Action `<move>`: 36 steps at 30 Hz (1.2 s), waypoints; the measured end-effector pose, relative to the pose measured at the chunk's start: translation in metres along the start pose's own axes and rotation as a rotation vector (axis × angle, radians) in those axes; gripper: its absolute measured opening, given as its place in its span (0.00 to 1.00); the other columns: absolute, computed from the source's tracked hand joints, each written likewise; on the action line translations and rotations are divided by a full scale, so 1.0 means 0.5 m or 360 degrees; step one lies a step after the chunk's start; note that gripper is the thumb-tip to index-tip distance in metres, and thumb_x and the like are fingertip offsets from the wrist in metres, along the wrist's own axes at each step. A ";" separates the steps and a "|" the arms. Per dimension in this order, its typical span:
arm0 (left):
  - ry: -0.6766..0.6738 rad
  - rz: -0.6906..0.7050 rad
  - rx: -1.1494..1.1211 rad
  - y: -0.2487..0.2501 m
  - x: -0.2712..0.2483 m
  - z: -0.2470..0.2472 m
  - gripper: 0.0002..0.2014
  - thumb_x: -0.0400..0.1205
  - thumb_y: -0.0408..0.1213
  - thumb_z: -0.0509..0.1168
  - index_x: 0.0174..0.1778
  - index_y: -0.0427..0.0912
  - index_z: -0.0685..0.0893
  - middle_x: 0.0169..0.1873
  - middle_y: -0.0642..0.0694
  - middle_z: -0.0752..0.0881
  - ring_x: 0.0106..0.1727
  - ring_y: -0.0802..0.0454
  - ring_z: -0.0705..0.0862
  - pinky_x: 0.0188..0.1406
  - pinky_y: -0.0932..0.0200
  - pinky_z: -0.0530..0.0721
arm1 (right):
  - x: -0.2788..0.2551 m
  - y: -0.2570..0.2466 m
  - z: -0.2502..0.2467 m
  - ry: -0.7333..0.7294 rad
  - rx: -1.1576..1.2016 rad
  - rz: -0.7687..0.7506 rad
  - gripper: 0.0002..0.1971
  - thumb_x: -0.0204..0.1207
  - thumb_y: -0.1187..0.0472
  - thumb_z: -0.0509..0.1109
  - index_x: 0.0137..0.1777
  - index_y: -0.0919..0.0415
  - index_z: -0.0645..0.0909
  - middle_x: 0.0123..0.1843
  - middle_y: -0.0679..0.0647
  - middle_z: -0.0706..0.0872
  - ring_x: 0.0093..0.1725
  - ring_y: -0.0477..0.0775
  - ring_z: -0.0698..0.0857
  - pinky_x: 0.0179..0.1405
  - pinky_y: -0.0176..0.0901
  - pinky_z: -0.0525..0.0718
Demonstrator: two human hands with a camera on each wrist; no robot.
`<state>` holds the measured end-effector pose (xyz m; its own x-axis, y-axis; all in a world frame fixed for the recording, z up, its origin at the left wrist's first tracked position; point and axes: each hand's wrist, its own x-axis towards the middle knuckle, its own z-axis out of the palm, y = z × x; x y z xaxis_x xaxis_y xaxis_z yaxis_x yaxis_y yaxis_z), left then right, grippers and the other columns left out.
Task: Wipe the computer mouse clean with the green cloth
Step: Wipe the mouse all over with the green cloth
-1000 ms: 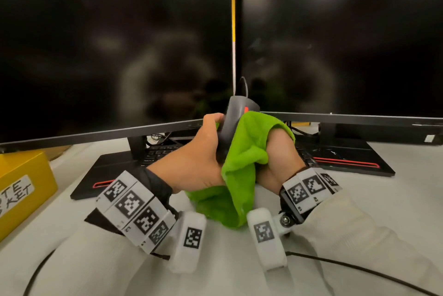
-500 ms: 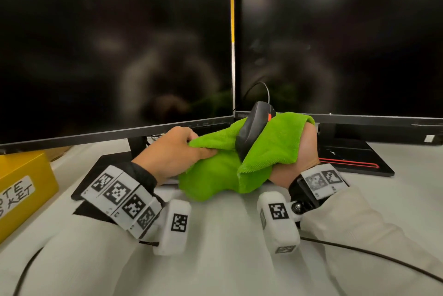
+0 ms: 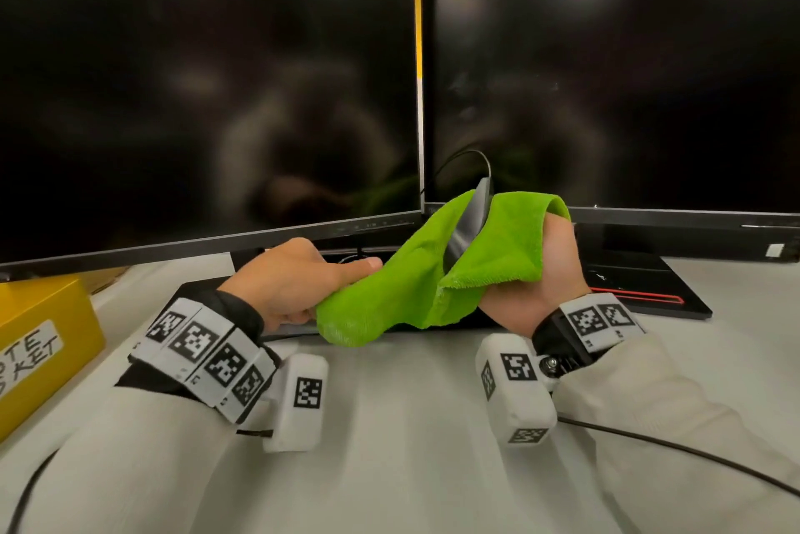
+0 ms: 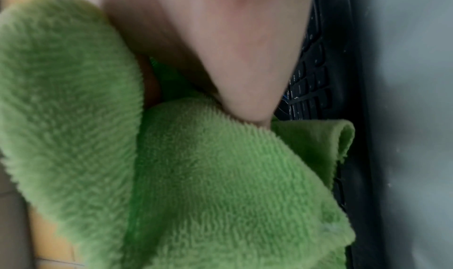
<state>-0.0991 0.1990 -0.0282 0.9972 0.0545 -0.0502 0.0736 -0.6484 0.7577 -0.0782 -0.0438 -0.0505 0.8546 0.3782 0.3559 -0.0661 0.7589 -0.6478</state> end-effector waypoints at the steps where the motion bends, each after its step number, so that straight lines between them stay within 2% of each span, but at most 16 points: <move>1: -0.0073 -0.0035 0.0018 0.004 -0.005 -0.001 0.34 0.73 0.70 0.74 0.17 0.46 0.74 0.17 0.46 0.71 0.19 0.48 0.68 0.25 0.58 0.68 | -0.004 -0.002 0.015 0.0153 0.0000 0.0064 0.18 0.78 0.56 0.61 0.58 0.66 0.86 0.57 0.65 0.88 0.57 0.64 0.89 0.62 0.61 0.87; 3: -0.0130 -0.0039 -0.0102 0.009 -0.010 0.000 0.29 0.80 0.63 0.73 0.21 0.45 0.81 0.19 0.45 0.78 0.20 0.50 0.74 0.26 0.59 0.76 | -0.007 0.001 0.018 0.0309 -0.0040 0.0026 0.14 0.82 0.57 0.62 0.59 0.62 0.85 0.54 0.63 0.88 0.53 0.65 0.88 0.57 0.63 0.89; 5: -0.0082 -0.0002 -0.0503 0.012 -0.010 0.005 0.21 0.86 0.53 0.70 0.44 0.37 0.92 0.35 0.39 0.92 0.35 0.44 0.90 0.44 0.51 0.92 | -0.002 0.008 0.011 0.0402 -0.0094 -0.0023 0.16 0.84 0.55 0.62 0.63 0.64 0.84 0.55 0.64 0.90 0.53 0.65 0.90 0.56 0.62 0.90; 7: -0.0061 0.0092 -0.0908 0.017 -0.007 0.014 0.19 0.90 0.45 0.67 0.61 0.30 0.89 0.53 0.35 0.95 0.51 0.39 0.94 0.56 0.43 0.92 | 0.007 0.019 0.008 0.0522 -0.0219 0.0048 0.18 0.85 0.54 0.62 0.66 0.65 0.85 0.60 0.67 0.90 0.57 0.67 0.91 0.60 0.63 0.89; 10: -0.0062 0.0233 -0.1183 0.031 -0.010 0.026 0.17 0.90 0.41 0.65 0.59 0.30 0.90 0.55 0.33 0.95 0.53 0.41 0.95 0.55 0.47 0.92 | 0.008 0.027 0.007 0.0554 -0.0279 0.0158 0.21 0.84 0.57 0.63 0.74 0.64 0.80 0.71 0.69 0.84 0.71 0.72 0.82 0.74 0.71 0.77; 13: -0.0143 0.0424 -0.1229 0.038 -0.015 0.036 0.16 0.90 0.40 0.64 0.54 0.33 0.92 0.48 0.39 0.96 0.50 0.45 0.95 0.52 0.51 0.93 | 0.015 0.034 0.002 0.0557 -0.0309 0.0186 0.21 0.82 0.60 0.65 0.74 0.61 0.80 0.71 0.68 0.85 0.71 0.74 0.83 0.71 0.77 0.77; 16: -0.0292 0.0659 -0.1104 0.024 -0.013 0.045 0.18 0.91 0.39 0.62 0.62 0.26 0.88 0.63 0.32 0.90 0.67 0.39 0.89 0.73 0.41 0.85 | 0.015 0.045 0.019 0.0522 -0.0361 0.0159 0.27 0.72 0.63 0.75 0.74 0.60 0.80 0.71 0.70 0.84 0.70 0.75 0.83 0.68 0.81 0.77; 19: -0.0342 0.0922 -0.0863 0.008 -0.005 0.049 0.14 0.84 0.32 0.72 0.66 0.39 0.90 0.72 0.35 0.82 0.72 0.36 0.86 0.74 0.41 0.86 | 0.010 0.054 0.035 0.0383 -0.0432 0.0169 0.35 0.67 0.56 0.79 0.76 0.62 0.78 0.74 0.72 0.81 0.74 0.76 0.79 0.73 0.75 0.75; 23: -0.0107 0.1069 -0.0619 0.009 -0.006 0.062 0.24 0.78 0.33 0.80 0.70 0.47 0.82 0.65 0.54 0.86 0.60 0.46 0.89 0.57 0.52 0.92 | -0.001 0.066 0.044 0.0168 -0.0433 0.0167 0.25 0.77 0.67 0.68 0.75 0.72 0.73 0.66 0.75 0.80 0.62 0.72 0.83 0.65 0.71 0.82; 25: -0.0029 0.1055 -0.0578 0.011 -0.007 0.074 0.28 0.80 0.31 0.77 0.72 0.49 0.71 0.54 0.62 0.88 0.54 0.57 0.89 0.50 0.58 0.91 | -0.004 0.069 0.052 0.0158 -0.0453 0.0112 0.29 0.75 0.66 0.71 0.76 0.73 0.71 0.70 0.77 0.78 0.67 0.77 0.80 0.67 0.74 0.81; 27: 0.0054 0.0989 -0.0552 0.020 -0.009 0.091 0.30 0.85 0.34 0.72 0.76 0.50 0.62 0.53 0.59 0.85 0.48 0.72 0.87 0.48 0.68 0.87 | -0.004 0.067 0.065 0.0221 -0.0403 0.0082 0.34 0.73 0.62 0.75 0.78 0.72 0.70 0.77 0.78 0.72 0.76 0.81 0.74 0.73 0.80 0.73; 29: 0.0093 0.0893 -0.0527 0.035 -0.021 0.103 0.29 0.88 0.44 0.67 0.78 0.50 0.58 0.53 0.56 0.83 0.44 0.78 0.86 0.46 0.76 0.83 | 0.001 0.064 0.070 0.0286 -0.0324 0.0004 0.26 0.76 0.63 0.71 0.72 0.74 0.75 0.74 0.78 0.76 0.73 0.81 0.77 0.73 0.80 0.73; 30: 0.0102 0.0869 -0.0491 0.040 -0.025 0.107 0.24 0.89 0.47 0.65 0.77 0.51 0.61 0.53 0.53 0.83 0.45 0.74 0.87 0.47 0.74 0.84 | 0.006 0.063 0.069 0.0338 -0.0306 -0.0063 0.17 0.78 0.65 0.68 0.65 0.72 0.79 0.65 0.77 0.83 0.66 0.79 0.83 0.71 0.77 0.77; 32: 0.0144 0.0887 -0.0256 0.044 -0.014 0.110 0.08 0.92 0.50 0.60 0.64 0.55 0.75 0.57 0.40 0.83 0.58 0.51 0.90 0.61 0.54 0.87 | 0.015 0.063 0.069 0.0484 -0.0296 -0.0197 0.09 0.79 0.69 0.66 0.57 0.66 0.82 0.51 0.69 0.84 0.54 0.71 0.84 0.67 0.75 0.80; 34: 0.0098 0.0862 -0.0092 0.046 -0.015 0.110 0.19 0.89 0.66 0.56 0.53 0.55 0.82 0.55 0.32 0.85 0.57 0.32 0.88 0.62 0.38 0.86 | 0.018 0.064 0.072 0.0626 -0.0300 -0.0282 0.09 0.80 0.70 0.65 0.56 0.64 0.84 0.50 0.67 0.85 0.53 0.67 0.84 0.65 0.72 0.82; 36: 0.0172 0.0879 -0.0123 0.044 -0.008 0.110 0.32 0.83 0.76 0.50 0.40 0.52 0.84 0.39 0.37 0.87 0.43 0.34 0.87 0.53 0.36 0.87 | 0.017 0.063 0.076 0.0673 -0.0341 -0.0321 0.07 0.80 0.70 0.66 0.50 0.62 0.85 0.44 0.64 0.87 0.48 0.64 0.85 0.53 0.64 0.87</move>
<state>-0.1012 0.1430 -0.0472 0.8806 -0.1972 0.4308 -0.4637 -0.5453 0.6983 -0.0929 0.0033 -0.0420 0.9759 -0.0455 0.2134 0.1908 0.6522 -0.7336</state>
